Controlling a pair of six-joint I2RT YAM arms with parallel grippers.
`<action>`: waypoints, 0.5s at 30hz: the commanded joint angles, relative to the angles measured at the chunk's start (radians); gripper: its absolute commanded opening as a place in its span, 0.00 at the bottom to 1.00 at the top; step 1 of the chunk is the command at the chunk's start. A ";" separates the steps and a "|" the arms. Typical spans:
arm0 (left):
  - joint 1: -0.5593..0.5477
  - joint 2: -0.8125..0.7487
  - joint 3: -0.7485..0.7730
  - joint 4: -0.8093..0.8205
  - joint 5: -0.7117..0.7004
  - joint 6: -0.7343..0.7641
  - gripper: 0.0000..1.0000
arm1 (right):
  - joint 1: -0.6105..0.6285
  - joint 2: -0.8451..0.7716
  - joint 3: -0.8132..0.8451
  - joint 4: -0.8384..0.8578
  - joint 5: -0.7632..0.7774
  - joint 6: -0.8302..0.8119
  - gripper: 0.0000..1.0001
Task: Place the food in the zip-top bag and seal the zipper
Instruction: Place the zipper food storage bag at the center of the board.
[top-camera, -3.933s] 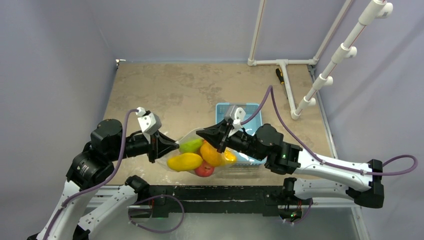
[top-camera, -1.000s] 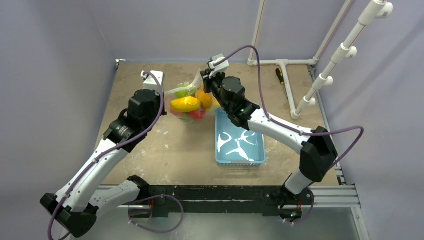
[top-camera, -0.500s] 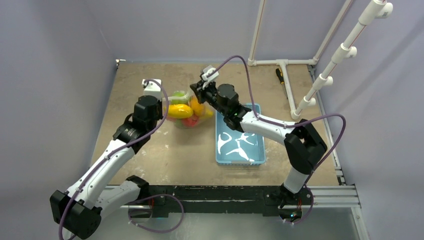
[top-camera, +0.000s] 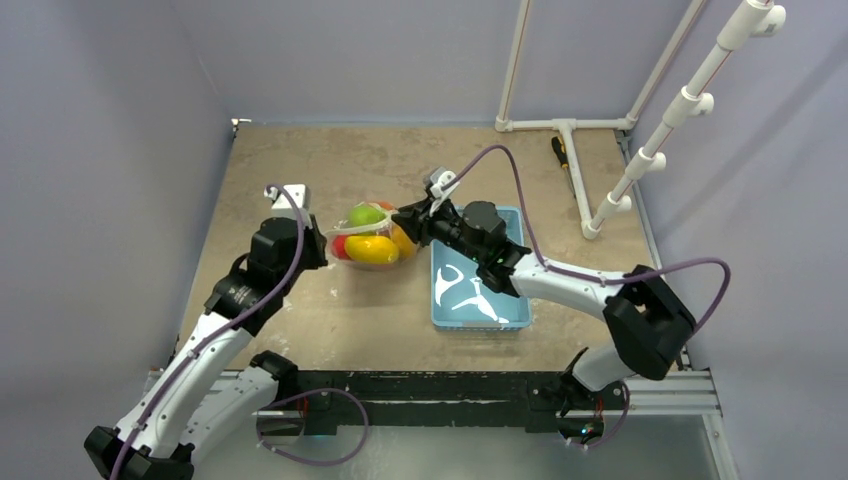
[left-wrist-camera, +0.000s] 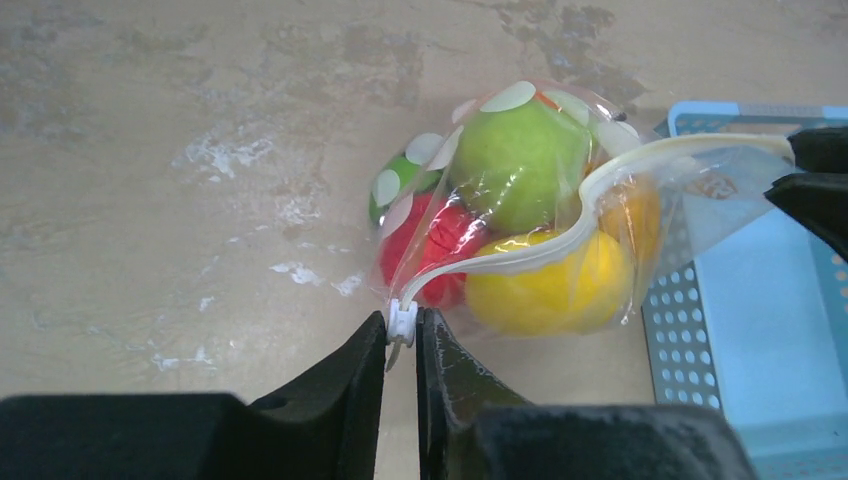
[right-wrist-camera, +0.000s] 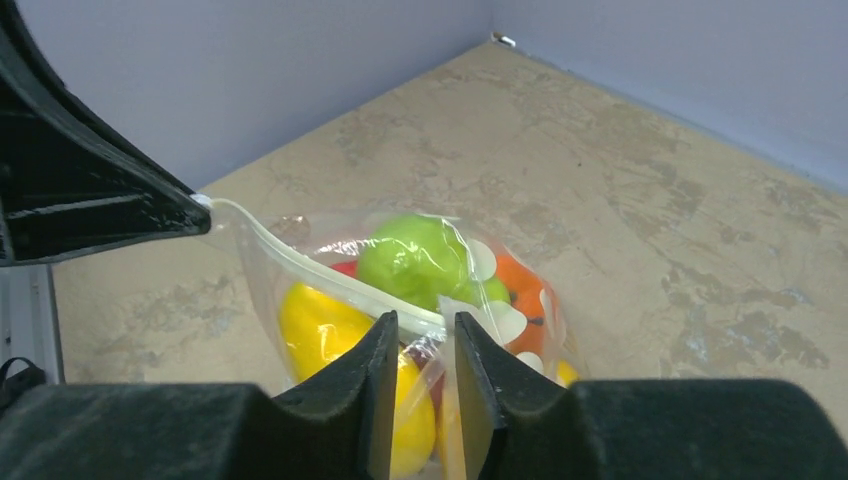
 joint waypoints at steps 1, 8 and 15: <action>0.004 -0.023 -0.002 -0.055 0.115 -0.108 0.20 | 0.006 -0.109 -0.046 0.017 0.007 0.029 0.34; 0.004 -0.060 0.017 -0.118 0.212 -0.172 0.52 | 0.004 -0.290 -0.139 -0.049 0.064 0.068 0.60; 0.004 -0.099 0.048 -0.198 0.238 -0.187 0.90 | 0.003 -0.473 -0.163 -0.114 0.123 0.120 0.71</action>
